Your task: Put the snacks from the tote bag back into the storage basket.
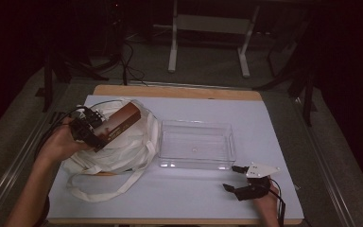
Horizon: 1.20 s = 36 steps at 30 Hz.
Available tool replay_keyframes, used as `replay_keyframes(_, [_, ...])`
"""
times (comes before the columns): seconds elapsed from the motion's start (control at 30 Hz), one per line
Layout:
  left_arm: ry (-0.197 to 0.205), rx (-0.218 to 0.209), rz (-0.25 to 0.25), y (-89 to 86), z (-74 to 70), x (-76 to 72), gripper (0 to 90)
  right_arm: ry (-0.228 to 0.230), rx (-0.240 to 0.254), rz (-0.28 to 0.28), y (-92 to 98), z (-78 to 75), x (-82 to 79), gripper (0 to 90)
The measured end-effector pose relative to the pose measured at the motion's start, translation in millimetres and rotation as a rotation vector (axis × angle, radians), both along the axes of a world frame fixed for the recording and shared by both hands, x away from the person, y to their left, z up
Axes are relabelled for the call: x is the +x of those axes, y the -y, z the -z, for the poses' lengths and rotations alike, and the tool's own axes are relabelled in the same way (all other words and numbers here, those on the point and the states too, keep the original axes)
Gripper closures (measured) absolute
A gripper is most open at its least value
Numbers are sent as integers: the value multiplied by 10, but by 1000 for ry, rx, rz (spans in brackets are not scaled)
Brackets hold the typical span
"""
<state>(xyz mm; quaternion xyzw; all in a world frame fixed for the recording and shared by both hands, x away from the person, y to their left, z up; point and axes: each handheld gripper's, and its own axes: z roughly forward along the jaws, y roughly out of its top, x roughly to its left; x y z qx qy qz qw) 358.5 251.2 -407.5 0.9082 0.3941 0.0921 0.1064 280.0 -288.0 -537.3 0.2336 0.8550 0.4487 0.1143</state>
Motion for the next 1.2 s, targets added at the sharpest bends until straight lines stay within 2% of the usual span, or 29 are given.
replay_keyframes(0.1, [14,-4,17,13,-57,-10,439,0,0,0,1,0,1,206])
replay_keyframes(0.17, [13,-26,33,16,-86,-8,439,0,0,0,0,0,0,206])
replay_keyframes(0.33, [22,-17,59,53,-132,-3,439,-2,0,-1,0,0,1,206])
replay_keyframes(0.6, [25,-12,129,139,-225,-5,438,-1,0,-1,0,0,2,206])
replay_keyframes(0.73, [26,-36,175,189,-287,-20,438,0,0,-1,0,0,1,206])
replay_keyframes(1.2, [45,-28,227,328,-416,-2,438,-1,1,0,1,0,1,207])
